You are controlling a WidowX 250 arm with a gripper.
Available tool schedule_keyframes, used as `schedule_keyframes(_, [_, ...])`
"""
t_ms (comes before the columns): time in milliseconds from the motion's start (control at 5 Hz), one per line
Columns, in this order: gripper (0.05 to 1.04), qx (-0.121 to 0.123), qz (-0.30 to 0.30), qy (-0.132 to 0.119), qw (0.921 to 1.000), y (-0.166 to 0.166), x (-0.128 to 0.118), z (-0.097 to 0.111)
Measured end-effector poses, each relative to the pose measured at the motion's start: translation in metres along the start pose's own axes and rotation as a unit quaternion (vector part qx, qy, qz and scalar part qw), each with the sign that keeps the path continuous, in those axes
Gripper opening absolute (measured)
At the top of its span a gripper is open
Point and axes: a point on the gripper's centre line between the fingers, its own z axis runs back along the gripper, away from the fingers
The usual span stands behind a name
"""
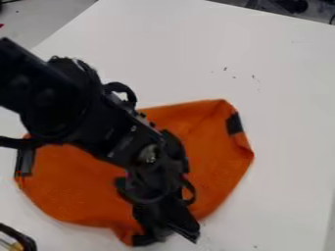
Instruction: Fold the cloth from bottom right to top left
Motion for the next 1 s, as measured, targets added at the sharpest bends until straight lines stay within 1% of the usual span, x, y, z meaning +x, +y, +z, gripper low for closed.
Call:
schedule_keyframes(200, [0.103, 0.024, 0.005, 0.020, 0.9995, -0.003, 0.021, 0.029])
schedule_keyframes(400, [0.080, 0.030, -0.023, 0.004, 0.9993, 0.012, 0.043, 0.033])
schedule_keyframes(600, [0.080, 0.016, -0.047, -0.005, 0.9988, 0.034, 0.054, 0.010])
schedule_keyframes(800, [0.080, -0.007, -0.063, -0.015, 0.9978, 0.058, 0.071, -0.006])
schedule_keyframes(1000, [0.080, -0.017, -0.073, -0.017, 0.9971, 0.067, 0.082, -0.014])
